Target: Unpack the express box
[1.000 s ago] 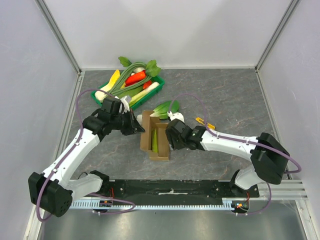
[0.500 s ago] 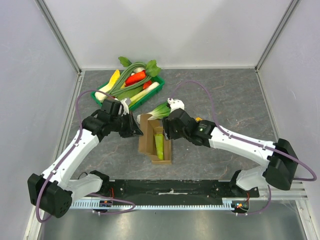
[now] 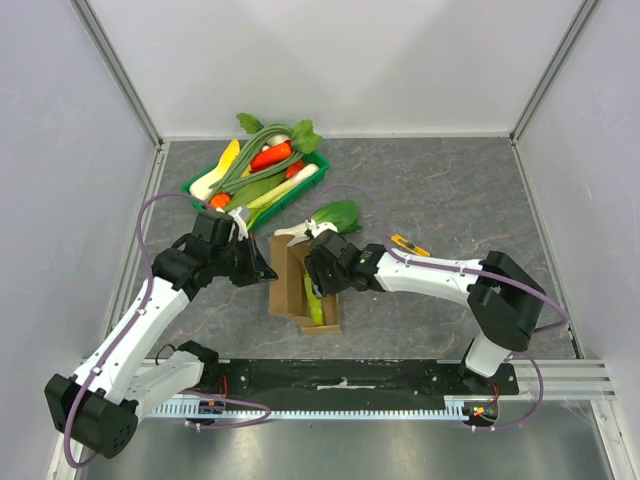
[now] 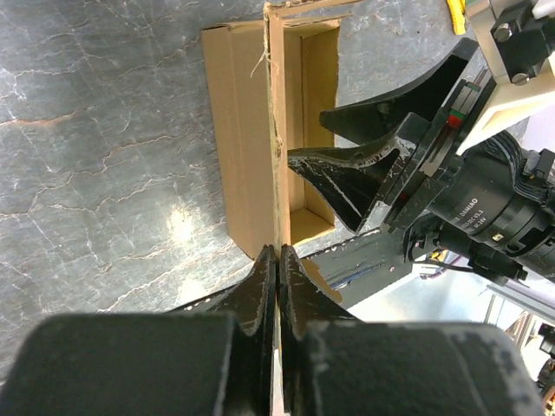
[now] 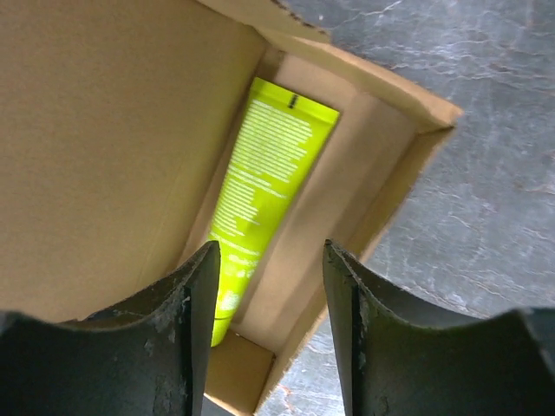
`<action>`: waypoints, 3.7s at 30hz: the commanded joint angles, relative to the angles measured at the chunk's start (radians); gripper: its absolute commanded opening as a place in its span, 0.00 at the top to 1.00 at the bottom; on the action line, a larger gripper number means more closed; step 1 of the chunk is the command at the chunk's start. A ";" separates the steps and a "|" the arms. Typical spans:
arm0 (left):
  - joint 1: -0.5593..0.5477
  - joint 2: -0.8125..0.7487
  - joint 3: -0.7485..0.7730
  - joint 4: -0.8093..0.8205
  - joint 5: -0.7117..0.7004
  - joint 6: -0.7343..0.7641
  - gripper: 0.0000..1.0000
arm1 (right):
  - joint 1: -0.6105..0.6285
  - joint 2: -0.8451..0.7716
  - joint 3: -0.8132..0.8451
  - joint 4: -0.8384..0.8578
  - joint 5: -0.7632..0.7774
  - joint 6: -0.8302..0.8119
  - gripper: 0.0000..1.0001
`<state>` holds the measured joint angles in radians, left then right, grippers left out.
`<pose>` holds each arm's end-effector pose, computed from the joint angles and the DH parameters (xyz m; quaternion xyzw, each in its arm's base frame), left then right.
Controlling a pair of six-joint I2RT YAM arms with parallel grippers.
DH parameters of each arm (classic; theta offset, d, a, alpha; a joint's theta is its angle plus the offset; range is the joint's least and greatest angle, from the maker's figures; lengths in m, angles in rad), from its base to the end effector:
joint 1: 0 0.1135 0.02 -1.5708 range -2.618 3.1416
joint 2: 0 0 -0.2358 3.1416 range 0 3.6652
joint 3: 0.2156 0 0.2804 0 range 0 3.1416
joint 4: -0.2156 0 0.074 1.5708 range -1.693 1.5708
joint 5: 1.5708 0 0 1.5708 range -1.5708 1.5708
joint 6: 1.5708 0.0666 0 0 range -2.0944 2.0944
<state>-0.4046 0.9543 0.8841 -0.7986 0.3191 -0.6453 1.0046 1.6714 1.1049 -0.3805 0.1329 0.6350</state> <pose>0.2213 -0.1175 0.2417 -0.0571 0.9270 -0.2992 0.2190 0.2160 0.3234 0.1381 -0.1545 0.9372 0.1807 0.2551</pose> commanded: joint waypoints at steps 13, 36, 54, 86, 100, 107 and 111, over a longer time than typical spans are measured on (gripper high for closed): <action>0.004 -0.088 -0.062 -0.007 -0.130 -0.102 0.98 | 0.032 0.123 0.036 -0.024 -0.021 -0.004 0.43; 0.004 0.006 0.012 0.025 -0.206 -0.045 0.98 | 0.013 -0.036 0.184 -0.100 0.126 -0.032 0.64; 0.004 0.133 0.136 0.052 -0.175 0.044 0.72 | -0.307 -0.269 -0.112 -0.141 0.159 -0.067 0.65; 0.004 -0.064 0.200 0.133 0.027 0.097 0.08 | -0.353 -0.534 -0.109 -0.196 0.288 -0.064 0.05; 0.004 -0.471 0.380 -0.192 -0.303 0.182 0.03 | -0.353 -1.025 0.237 -0.481 0.530 -0.213 0.02; 0.003 -0.538 0.493 -0.290 -0.385 0.231 0.00 | -0.353 -1.070 0.320 -0.512 0.508 -0.261 0.02; 0.003 -0.526 0.524 -0.304 -0.396 0.266 0.00 | -0.354 -1.069 0.325 -0.514 0.510 -0.242 0.02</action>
<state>-0.4026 0.4137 1.3804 -1.0538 -0.0288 -0.4576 0.6540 0.5884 1.4097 -0.8612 0.6296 0.4065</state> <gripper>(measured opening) 0.993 0.982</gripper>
